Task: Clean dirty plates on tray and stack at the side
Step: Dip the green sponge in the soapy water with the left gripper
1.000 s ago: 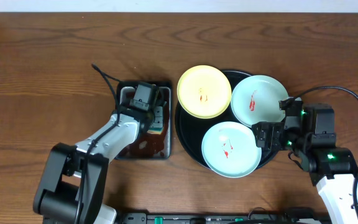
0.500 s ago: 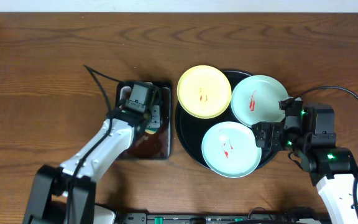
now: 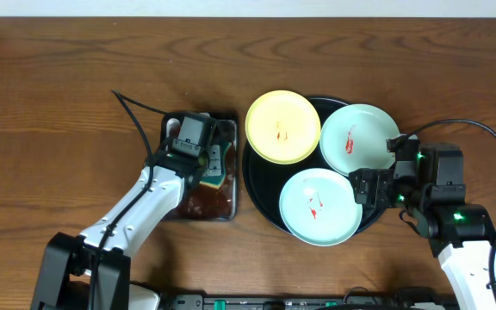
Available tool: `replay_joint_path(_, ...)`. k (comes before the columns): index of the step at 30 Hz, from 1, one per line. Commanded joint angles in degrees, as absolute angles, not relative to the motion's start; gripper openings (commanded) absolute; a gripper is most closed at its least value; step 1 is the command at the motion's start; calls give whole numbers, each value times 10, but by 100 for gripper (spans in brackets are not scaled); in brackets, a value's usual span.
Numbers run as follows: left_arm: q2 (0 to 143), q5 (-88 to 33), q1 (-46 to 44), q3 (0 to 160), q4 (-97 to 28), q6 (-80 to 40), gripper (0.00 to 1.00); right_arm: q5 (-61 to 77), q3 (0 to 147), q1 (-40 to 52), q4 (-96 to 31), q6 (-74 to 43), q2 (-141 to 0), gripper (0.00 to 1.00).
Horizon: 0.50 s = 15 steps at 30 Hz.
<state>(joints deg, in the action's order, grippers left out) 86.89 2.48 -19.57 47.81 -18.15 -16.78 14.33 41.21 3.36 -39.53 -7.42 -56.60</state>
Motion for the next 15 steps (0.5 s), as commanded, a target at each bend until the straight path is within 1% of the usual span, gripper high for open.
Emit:
replay_joint_path(1,884,12,-194,471,-170,-183,59,142,423,38,-394,-81,-566,99)
replay_joint_path(6,918,6,-194,471,-159,-183,59,142,423,38,-394,-81,-566,99)
replay_joint_path(10,947,3,-194,471,-153,-183,48,142,423,38,-394,-81,-566,99)
replay_joint_path(11,952,2,-194,471,-152,-183,47,142,423,38,-394,-81,-566,99)
replay_joint_path(12,953,2,-194,471,-152,-183,43,141,423,38,-394,-81,-566,99)
replay_joint_path(14,954,3,-194,471,-150,-183,25,140,423,38,-394,-81,-566,99)
replay_joint_path(15,954,2,-194,471,-149,-183,19,140,423,38,-394,-81,-566,99)
